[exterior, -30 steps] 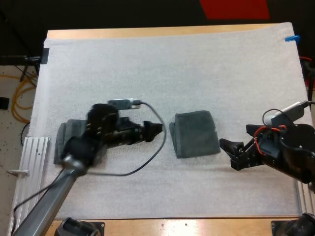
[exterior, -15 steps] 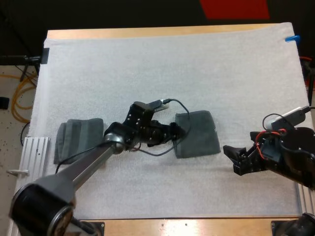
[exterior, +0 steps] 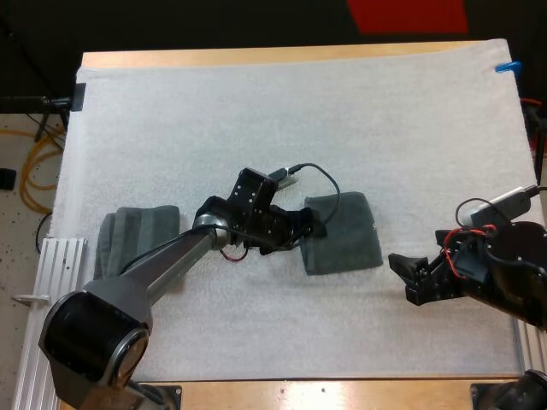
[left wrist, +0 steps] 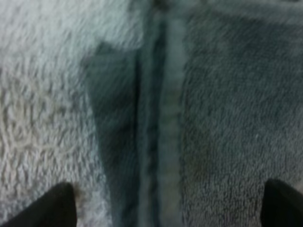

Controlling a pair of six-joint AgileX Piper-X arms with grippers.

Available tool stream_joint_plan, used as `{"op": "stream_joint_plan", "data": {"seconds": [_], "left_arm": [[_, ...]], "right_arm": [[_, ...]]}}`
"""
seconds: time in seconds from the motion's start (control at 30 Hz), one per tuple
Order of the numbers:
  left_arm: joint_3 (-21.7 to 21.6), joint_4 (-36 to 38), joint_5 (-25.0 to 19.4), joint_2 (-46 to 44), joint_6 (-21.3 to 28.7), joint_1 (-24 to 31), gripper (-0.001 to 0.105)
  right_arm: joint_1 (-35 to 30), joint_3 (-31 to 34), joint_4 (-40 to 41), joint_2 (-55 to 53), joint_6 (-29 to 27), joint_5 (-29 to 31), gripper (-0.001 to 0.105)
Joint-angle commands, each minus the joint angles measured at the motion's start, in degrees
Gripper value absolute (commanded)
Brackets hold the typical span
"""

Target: Pick towel from pile fold and stack

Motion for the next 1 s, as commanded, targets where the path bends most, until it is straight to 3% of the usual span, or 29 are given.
{"op": "stream_joint_plan", "data": {"seconds": [0.0, 0.27, 0.63, 0.7, 0.8, 0.87, 0.97], "left_arm": [[-0.4, 0.3, 0.3, -0.2, -0.2, -0.1, 0.075], [-0.5, 0.0, 4.2, 3.3, -6.6, -1.8, 0.075], [-7.1, -2.1, 5.9, 6.9, -6.4, -6.6, 0.07], [-7.1, -1.7, 5.9, 6.9, -6.2, -6.4, 0.061], [-7.1, 0.0, 4.9, 6.9, -4.3, -6.5, 0.038], [-7.1, 2.9, 3.1, 6.5, -1.7, -6.5, 0.007], [-7.1, 6.7, -1.4, 5.1, 3.4, -6.5, 0.0]], "right_arm": [[-0.1, -0.3, 0.1, -0.3, -0.3, 0.7, 0.075], [-0.1, -0.3, 0.1, -0.3, -0.3, 1.4, 0.075], [-0.1, -0.3, 0.1, -0.3, -0.3, 1.8, 0.075], [-0.1, -0.3, 0.1, -0.3, -0.3, 1.7, 0.075], [-0.1, -0.3, 0.1, -0.3, -0.3, 1.7, 0.075], [-0.1, -0.3, 0.1, -0.3, -0.3, 1.7, 0.075], [-0.1, -0.3, 0.1, -0.3, -0.3, 1.7, 0.075]]}}
